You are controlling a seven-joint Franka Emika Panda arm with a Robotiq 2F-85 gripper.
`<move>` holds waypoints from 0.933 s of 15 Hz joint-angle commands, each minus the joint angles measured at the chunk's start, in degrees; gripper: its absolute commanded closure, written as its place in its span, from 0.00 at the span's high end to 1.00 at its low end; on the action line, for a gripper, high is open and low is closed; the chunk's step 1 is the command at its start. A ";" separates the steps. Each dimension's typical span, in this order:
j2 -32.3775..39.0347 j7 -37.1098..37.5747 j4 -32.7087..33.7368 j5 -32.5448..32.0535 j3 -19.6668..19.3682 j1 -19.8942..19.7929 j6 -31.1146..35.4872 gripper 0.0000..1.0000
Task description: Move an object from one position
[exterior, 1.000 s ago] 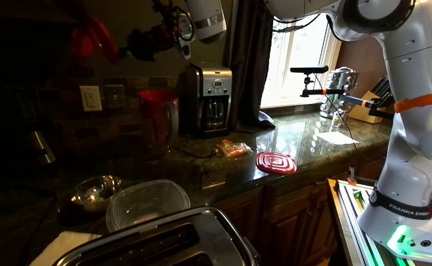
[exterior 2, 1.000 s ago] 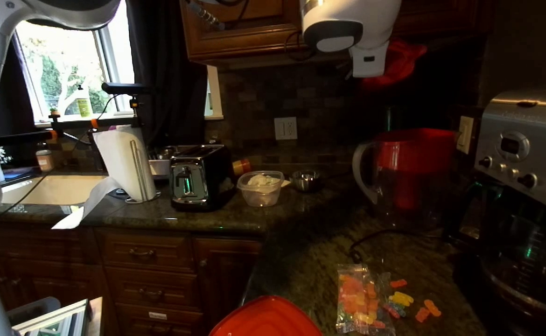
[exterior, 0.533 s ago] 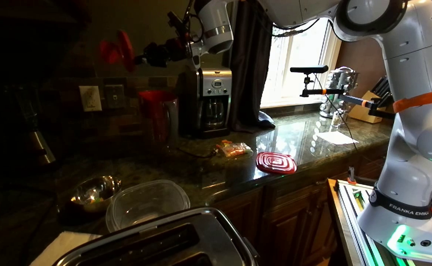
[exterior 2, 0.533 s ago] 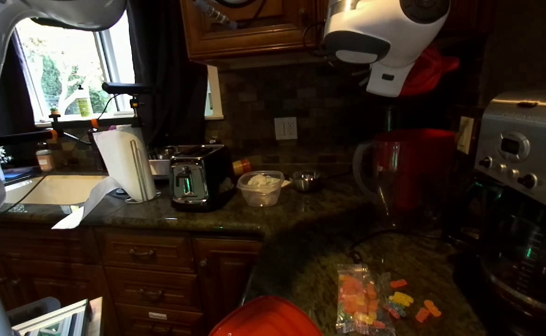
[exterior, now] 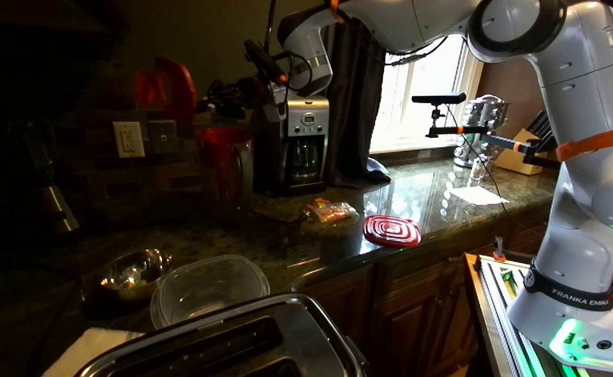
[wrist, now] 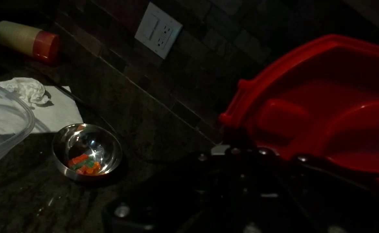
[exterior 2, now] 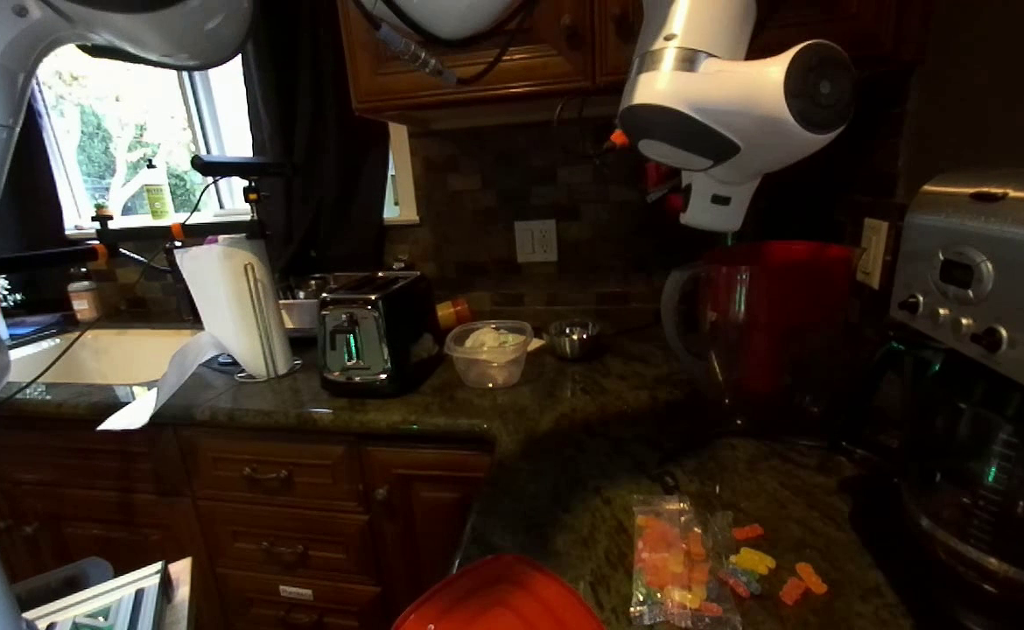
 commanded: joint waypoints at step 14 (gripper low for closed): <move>6.47 -2.85 -4.43 25.59 -1.85 -5.44 -25.29 0.00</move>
